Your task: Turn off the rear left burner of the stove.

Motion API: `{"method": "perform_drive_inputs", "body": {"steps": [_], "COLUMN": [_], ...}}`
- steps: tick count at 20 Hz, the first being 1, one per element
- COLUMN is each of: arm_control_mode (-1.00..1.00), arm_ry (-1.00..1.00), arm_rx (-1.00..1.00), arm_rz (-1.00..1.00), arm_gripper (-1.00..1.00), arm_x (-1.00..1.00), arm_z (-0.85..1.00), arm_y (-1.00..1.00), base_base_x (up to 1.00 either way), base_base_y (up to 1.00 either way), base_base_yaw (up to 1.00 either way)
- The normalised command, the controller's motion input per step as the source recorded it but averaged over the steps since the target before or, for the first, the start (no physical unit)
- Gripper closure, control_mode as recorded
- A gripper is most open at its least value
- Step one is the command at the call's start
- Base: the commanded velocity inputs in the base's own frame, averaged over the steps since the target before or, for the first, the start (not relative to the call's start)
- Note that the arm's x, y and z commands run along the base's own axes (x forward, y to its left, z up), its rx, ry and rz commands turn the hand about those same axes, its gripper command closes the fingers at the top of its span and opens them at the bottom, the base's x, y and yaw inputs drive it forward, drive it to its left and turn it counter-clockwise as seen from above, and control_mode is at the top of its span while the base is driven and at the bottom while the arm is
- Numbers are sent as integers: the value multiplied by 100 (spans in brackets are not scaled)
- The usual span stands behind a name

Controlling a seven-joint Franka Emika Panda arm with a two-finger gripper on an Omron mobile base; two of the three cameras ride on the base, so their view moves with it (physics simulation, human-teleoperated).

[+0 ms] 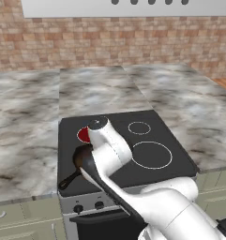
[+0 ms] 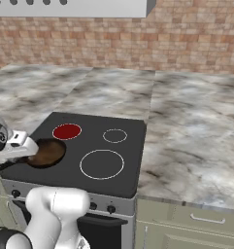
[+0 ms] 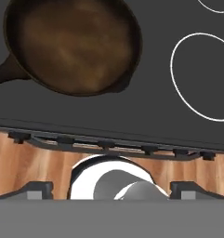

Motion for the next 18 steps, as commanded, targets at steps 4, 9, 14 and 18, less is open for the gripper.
{"method": "perform_drive_inputs", "body": {"steps": [4,9,14,18], "arm_control_mode": [-100,-100,-100,-100], "arm_ry": [12,13,13,13], "arm_rx": [-33,-38,-35,-36], "arm_rz": [25,28,24,21], "arm_gripper": [-100,-100,-100,-100], "arm_x": [-11,-16,-17,-3], "arm_z": [-58,-57,-50,-50], "arm_y": [23,26,15,33], "base_base_x": [0,0,0,0], "base_base_y": [0,0,0,0], "base_base_yaw": [0,0,0,0]}}
